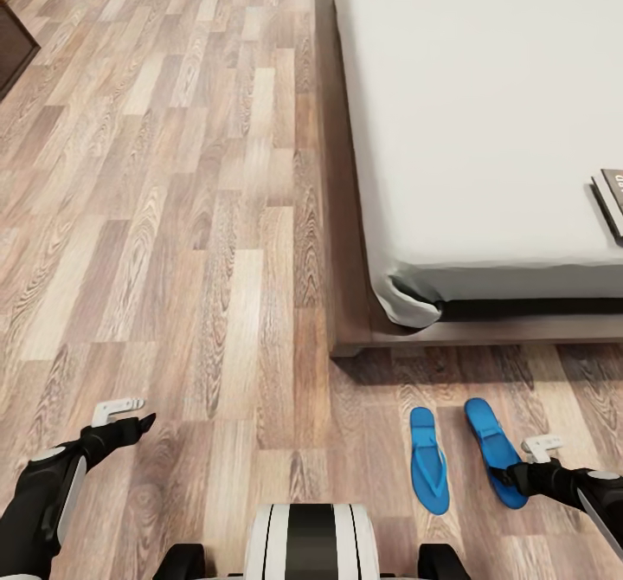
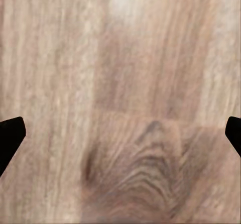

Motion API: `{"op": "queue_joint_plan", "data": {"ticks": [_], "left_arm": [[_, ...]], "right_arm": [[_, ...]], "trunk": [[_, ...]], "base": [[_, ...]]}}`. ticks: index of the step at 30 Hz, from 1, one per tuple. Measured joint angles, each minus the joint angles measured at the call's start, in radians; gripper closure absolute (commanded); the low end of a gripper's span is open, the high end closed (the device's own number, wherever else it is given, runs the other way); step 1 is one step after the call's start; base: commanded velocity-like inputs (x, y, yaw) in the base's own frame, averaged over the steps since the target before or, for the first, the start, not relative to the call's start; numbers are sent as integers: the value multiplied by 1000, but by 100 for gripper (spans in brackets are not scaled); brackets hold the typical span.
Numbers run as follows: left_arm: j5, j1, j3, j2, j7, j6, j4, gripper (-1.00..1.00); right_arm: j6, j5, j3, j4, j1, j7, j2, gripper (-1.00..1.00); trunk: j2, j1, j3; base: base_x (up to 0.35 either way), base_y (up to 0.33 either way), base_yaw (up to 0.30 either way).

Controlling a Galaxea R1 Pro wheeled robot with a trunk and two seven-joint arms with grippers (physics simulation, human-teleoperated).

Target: In the bedroom, move the book from the bed onto either nightstand, and place the two sandals side by side next to the bed.

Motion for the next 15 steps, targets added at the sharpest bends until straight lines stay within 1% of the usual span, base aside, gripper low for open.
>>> {"op": "queue_joint_plan", "data": {"ticks": [4,6,15], "left_arm": [[0,0,0,0,0,0,0,-100],[0,0,0,0,0,0,0,-100],[0,0,0,0,0,-1,1,-100]], "right_arm": [[0,0,0,0,0,0,0,100],[0,0,0,-1,0,0,0,100],[1,0,0,-1,0,0,0,100]], "trunk": [[0,0,0],[0,0,0],[0,0,0]], "base": [[0,236,0],[0,136,0],[0,20,0]]}}
